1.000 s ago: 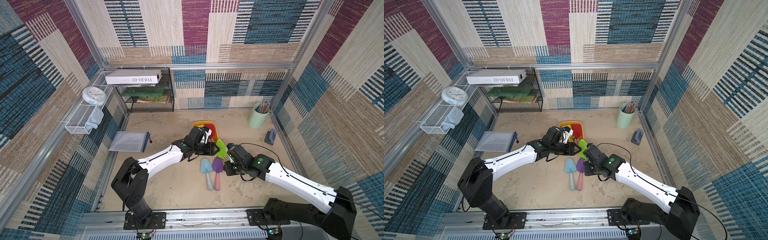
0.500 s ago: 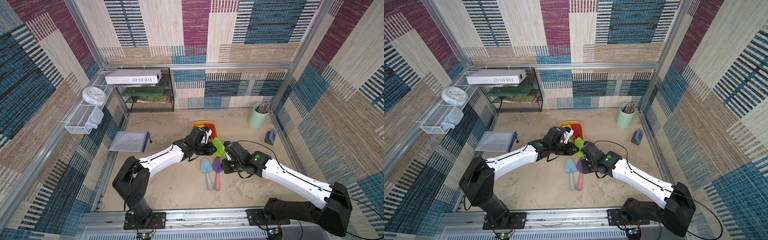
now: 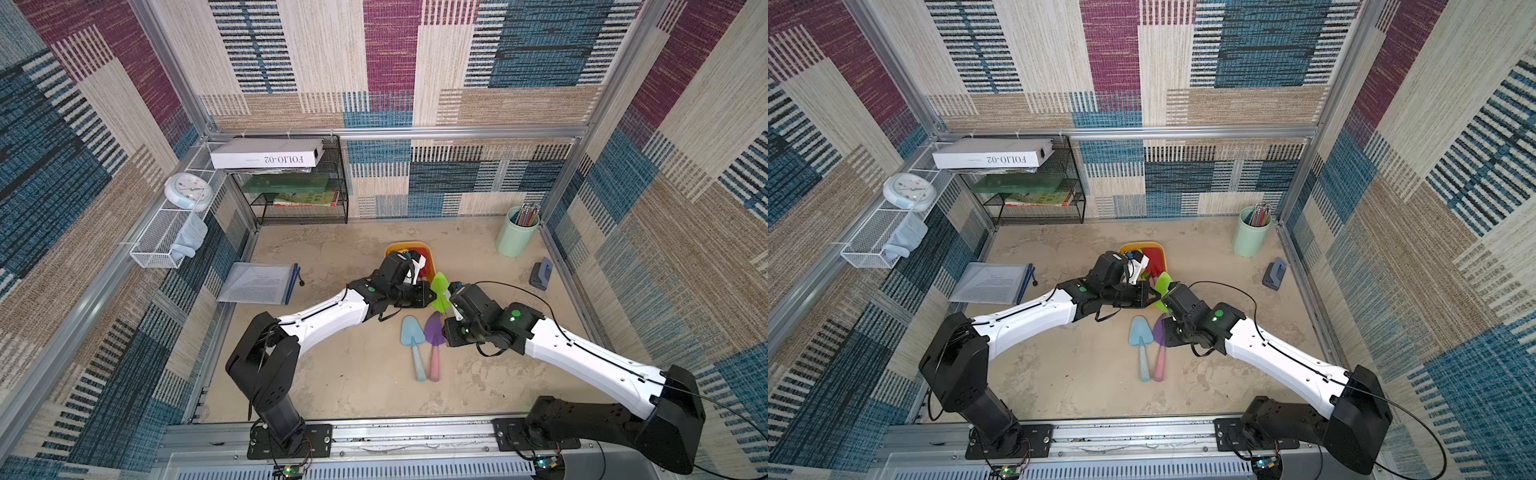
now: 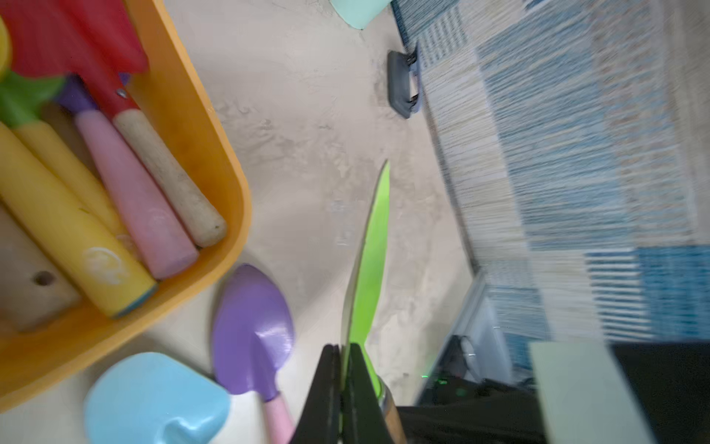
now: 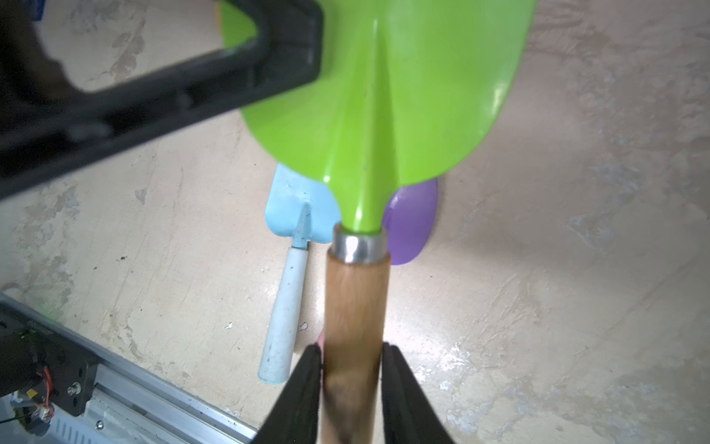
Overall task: Put the shovel into the storage box
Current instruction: Place the shovel in the storage box.
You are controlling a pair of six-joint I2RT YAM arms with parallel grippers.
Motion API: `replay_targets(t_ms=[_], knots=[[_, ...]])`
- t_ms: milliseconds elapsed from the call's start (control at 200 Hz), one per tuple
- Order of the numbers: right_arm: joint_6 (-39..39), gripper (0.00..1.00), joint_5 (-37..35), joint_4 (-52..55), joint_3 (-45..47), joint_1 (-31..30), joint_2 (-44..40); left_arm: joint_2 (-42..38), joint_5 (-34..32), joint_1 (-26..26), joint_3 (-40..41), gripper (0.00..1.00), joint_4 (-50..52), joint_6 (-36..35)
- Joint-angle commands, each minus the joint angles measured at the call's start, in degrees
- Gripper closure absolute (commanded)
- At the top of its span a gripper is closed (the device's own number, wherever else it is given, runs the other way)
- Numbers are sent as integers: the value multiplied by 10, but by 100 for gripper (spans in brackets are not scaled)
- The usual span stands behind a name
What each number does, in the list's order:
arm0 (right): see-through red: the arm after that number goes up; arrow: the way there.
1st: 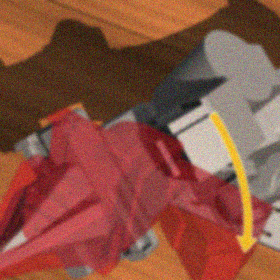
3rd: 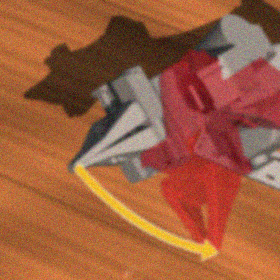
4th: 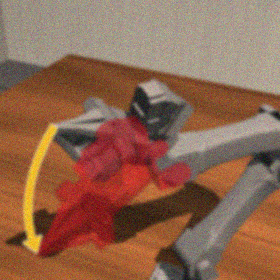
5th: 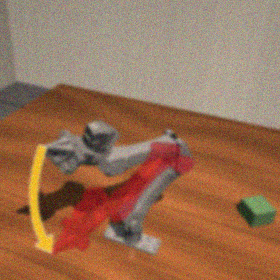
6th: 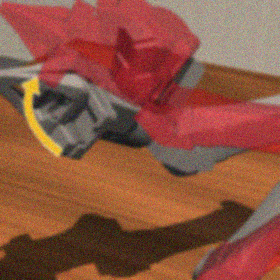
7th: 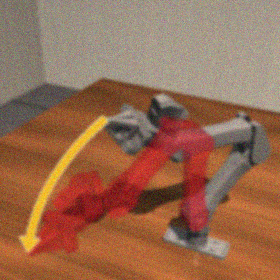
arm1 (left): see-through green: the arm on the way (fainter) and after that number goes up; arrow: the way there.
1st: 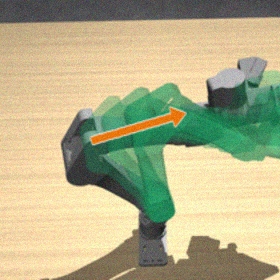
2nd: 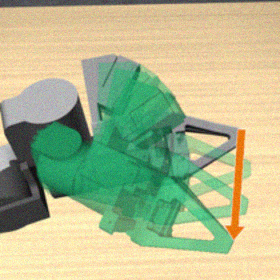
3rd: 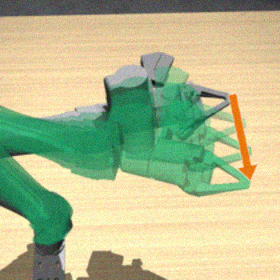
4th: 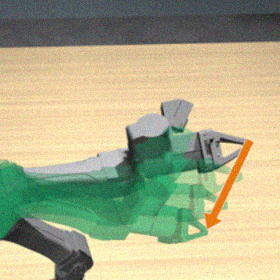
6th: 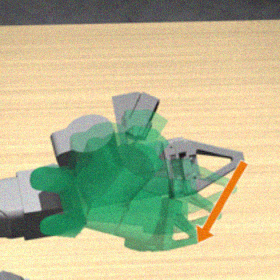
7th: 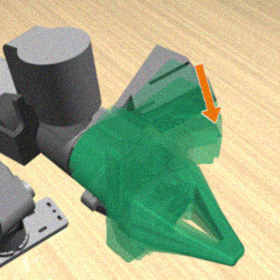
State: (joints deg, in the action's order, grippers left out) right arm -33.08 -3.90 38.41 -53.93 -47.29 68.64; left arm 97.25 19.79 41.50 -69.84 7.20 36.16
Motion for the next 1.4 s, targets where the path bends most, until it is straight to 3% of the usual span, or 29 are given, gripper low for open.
replay_targets(t_ms=[0,185,726,1398], knots=[[4,57,-4,-22,-6,-1,-7,8,-41,-4,-15,100,36,-35],[-1,51,-8,-15,-7,-1,-27,35,-52,-27,-57,100,58,-51],[-19,51,-19,-16,28,-1,-62,141,-19,-112,-209,100,108,-84],[-28,52,-27,-26,48,-1,-64,237,-7,-150,-302,100,129,-110]])
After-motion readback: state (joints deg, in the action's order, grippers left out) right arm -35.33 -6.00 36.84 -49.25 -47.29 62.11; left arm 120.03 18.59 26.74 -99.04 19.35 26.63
